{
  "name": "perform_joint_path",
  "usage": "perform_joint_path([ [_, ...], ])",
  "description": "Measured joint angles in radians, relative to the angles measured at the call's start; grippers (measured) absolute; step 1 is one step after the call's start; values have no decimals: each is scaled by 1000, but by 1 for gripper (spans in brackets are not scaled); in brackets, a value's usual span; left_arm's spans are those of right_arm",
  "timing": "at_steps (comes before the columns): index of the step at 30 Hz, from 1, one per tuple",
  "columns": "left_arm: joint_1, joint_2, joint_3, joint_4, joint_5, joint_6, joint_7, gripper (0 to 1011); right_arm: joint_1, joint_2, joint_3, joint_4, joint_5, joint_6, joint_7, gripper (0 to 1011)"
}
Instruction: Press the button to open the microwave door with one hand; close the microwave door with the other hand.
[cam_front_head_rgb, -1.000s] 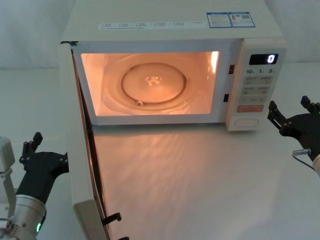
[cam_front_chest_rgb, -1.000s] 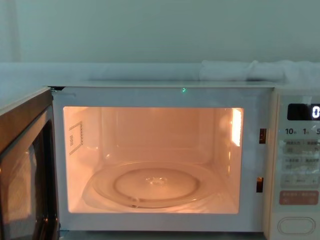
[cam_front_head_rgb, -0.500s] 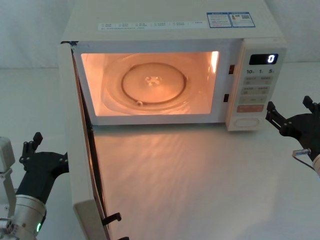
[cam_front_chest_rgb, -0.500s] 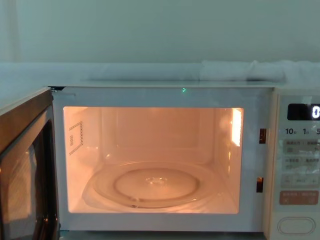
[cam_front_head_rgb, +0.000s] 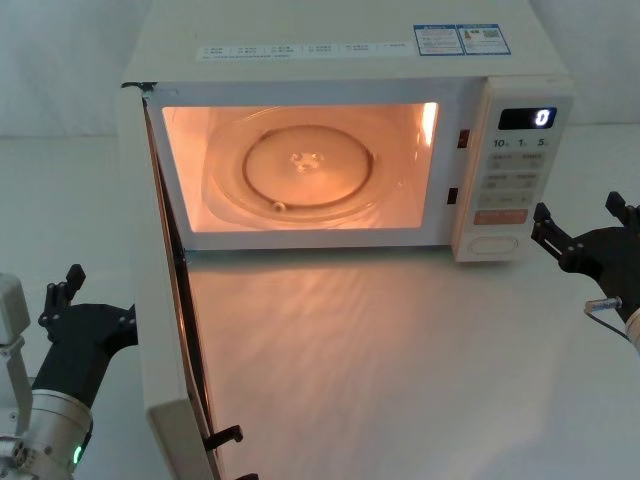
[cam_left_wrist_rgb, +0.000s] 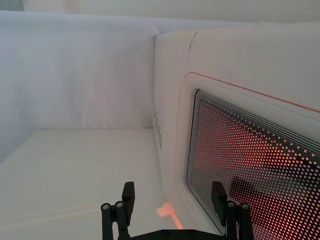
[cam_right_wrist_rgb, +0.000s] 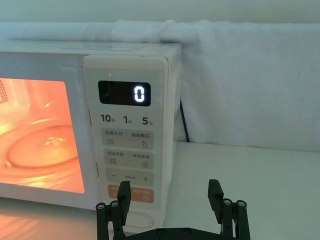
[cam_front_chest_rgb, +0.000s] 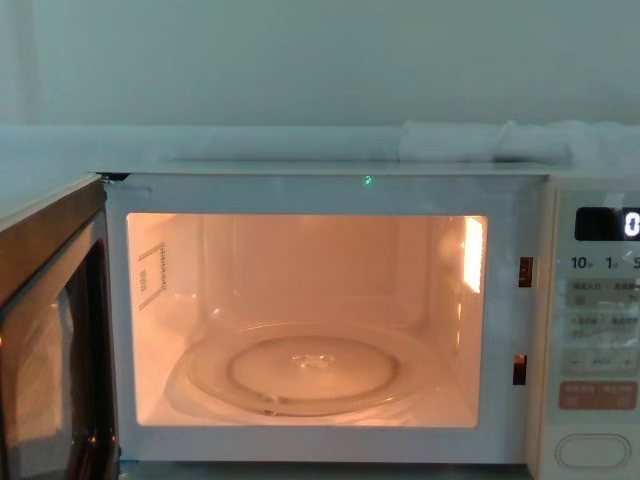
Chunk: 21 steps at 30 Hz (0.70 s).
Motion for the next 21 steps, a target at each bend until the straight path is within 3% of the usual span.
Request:
perform_joint_path([
  [6,0,0,0,0,0,0,0,946,0,0,0,0,0,0,0,1000],
  [21,0,0,0,0,0,0,0,502,0,0,0,0,0,0,0,1000],
])
